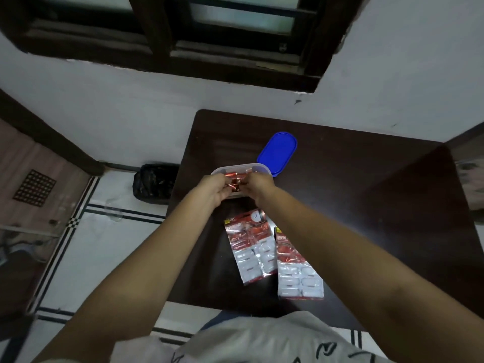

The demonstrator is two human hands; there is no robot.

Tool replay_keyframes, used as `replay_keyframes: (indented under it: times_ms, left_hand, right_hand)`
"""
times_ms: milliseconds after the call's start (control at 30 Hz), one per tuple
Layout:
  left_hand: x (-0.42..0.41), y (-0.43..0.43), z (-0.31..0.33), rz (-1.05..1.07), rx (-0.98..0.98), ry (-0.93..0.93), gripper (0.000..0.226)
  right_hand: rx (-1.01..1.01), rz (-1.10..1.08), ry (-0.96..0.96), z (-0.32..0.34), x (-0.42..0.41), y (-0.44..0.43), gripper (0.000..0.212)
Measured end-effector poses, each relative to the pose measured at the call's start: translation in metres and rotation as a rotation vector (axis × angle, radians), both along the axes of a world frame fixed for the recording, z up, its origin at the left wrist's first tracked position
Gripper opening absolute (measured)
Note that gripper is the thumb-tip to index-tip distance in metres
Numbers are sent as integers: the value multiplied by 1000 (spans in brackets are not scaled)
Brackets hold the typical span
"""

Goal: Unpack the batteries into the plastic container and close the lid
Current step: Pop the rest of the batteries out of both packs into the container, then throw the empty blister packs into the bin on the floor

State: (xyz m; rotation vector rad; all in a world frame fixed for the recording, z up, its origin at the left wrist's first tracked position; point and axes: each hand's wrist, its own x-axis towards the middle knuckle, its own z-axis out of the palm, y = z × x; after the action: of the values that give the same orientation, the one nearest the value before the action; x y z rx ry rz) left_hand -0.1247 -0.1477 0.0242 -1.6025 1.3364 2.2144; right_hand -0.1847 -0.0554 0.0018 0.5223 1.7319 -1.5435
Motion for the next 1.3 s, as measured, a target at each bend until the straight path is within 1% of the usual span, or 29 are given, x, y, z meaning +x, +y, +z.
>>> replay_keyframes:
  times_ms: [133,200,267,300,333,400,467,533,567,633,667,733,800,900,1000,1067,1133,1167,1233,1300]
  left_hand:
    - [18,5,14,-12,30,51,29]
    - [33,10,21,-64,-12,81,24]
    - [52,17,23,-134,-89,83,20]
    - [63,22,20,-185,-142,65,18]
    - [74,27,16,-242,-203,37,15]
    - [99,37,0,-374,-330,-41,9]
    - [123,46,-23,-486,-431,-149,22]
    - [142,58,-39,-587,-501,-251,40]
    - [148,63,-48,-619,-517,-279,47]
    - [152,76,-57,-661,-522,-279,63]
    - [151,82,-57,-670,-524,-270,69]
    - [148,93,-51,-681,-552,-266,70]
    - [145,98,-47,-677,-583,-284,63]
    - [140,99,-46,-712,-615,-285,57]
    - [140,97,-47,-724,-635,-265,56]
    - [142,99,-47,-732,-652,-262,56]
    - [143,101,-46,-740,-671,-258,56]
    - [144,101,-45,-745,-676,-251,56]
    - [147,100,-46,-760,-678,-225,55]
    - [150,97,-49,-778,-678,-188,56]
  right_hand:
    - [-60,-51,-4,7,5,10,20]
    - [-95,-75,48,14,14,20,21]
    - [-86,-54,137,22,27,40,22]
    - [-36,-9,217,25,34,55,21]
    - [56,77,322,25,41,72,19]
    - [298,233,530,22,59,115,13]
    - [501,244,614,18,82,157,22]
    - [644,182,584,7,105,197,38]
    - [701,176,532,0,113,212,52]
    - [754,187,379,-20,127,238,83]
    - [764,201,315,-31,130,248,91]
    - [802,240,251,-57,133,266,99]
    - [827,255,243,-60,134,268,98]
    - [791,238,255,-36,136,256,87]
    - [654,182,247,-26,131,250,68]
    - [497,44,282,-27,132,248,50]
    - [344,-177,330,-22,137,246,35]
    - [264,-257,351,-17,138,244,30]
    - [85,-309,373,-5,141,239,31]
    - [-69,-220,368,6,142,230,39]
